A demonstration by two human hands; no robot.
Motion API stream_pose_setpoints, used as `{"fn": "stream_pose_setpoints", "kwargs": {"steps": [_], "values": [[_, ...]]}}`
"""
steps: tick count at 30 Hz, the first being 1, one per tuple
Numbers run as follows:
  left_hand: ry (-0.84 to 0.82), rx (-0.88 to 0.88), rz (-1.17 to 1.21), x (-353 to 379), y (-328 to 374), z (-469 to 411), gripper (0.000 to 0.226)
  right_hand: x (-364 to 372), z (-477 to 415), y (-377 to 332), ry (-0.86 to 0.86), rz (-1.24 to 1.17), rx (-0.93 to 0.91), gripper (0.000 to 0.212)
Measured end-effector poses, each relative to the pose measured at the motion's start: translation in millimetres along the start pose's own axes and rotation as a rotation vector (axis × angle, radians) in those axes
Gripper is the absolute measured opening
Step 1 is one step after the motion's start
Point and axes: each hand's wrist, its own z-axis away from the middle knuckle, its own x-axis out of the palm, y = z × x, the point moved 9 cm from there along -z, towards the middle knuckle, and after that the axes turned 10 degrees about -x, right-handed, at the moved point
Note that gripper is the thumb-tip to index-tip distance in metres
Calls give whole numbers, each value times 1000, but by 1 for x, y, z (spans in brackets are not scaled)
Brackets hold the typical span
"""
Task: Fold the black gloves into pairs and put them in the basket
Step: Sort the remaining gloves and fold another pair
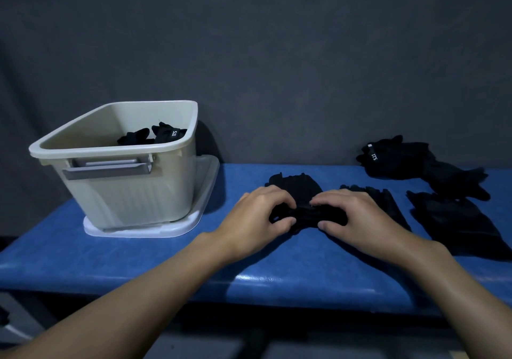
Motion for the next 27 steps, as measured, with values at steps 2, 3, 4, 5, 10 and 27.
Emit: {"fn": "stream_pose_setpoints", "kwargs": {"steps": [2,3,4,5,10,27], "values": [[-21,-10,-3,2,-2,0,20,3,1,6,-12,10,36,44],[-35,-12,-13,3,-2,0,22,4,1,9,-12,9,50,45],[-46,-9,-29,3,-2,0,25,5,2,11,-14,13,59,45],[-53,-6,-49,4,-1,1,27,6,2,12,-21,16,64,45],[-61,14,-105,1,4,5,28,4,1,5,12,-35,44,35],[-64,-126,-99,-9,-12,-10,51,-6,-13,24,114,9,217,32]]}}
